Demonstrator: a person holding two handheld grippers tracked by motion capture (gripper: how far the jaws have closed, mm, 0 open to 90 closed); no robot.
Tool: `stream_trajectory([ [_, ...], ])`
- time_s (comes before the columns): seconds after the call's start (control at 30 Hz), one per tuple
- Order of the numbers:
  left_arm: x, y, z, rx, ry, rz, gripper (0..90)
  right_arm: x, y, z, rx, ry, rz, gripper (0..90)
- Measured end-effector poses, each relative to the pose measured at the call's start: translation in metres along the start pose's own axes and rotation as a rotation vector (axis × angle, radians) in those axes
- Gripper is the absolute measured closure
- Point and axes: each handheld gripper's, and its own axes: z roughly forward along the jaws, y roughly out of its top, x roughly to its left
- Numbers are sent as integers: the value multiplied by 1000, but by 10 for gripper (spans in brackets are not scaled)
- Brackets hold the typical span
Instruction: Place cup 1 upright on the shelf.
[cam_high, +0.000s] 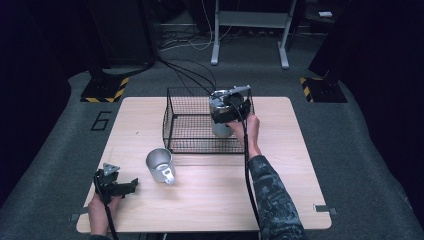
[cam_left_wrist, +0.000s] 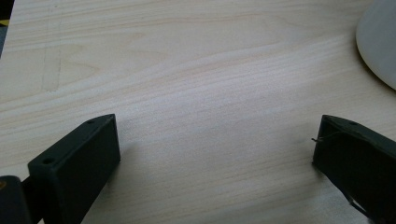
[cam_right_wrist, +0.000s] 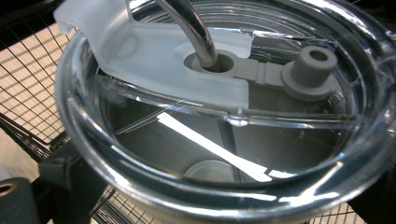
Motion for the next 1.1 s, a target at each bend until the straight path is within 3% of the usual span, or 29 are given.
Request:
stream_trajectory([
  [0.6,0,0,0,0,0,1,5,0,-12,22,53,3,3,31],
  [0.63,0,0,0,1,0,1,5,0,-13,25,60,7,18,31],
  [1.0,0,0,0,0,0,0,5,-1,-18,30,92,7,7,31],
  [1.1,0,0,0,1,0,0,5,-1,-20,33,91,10,26,31],
])
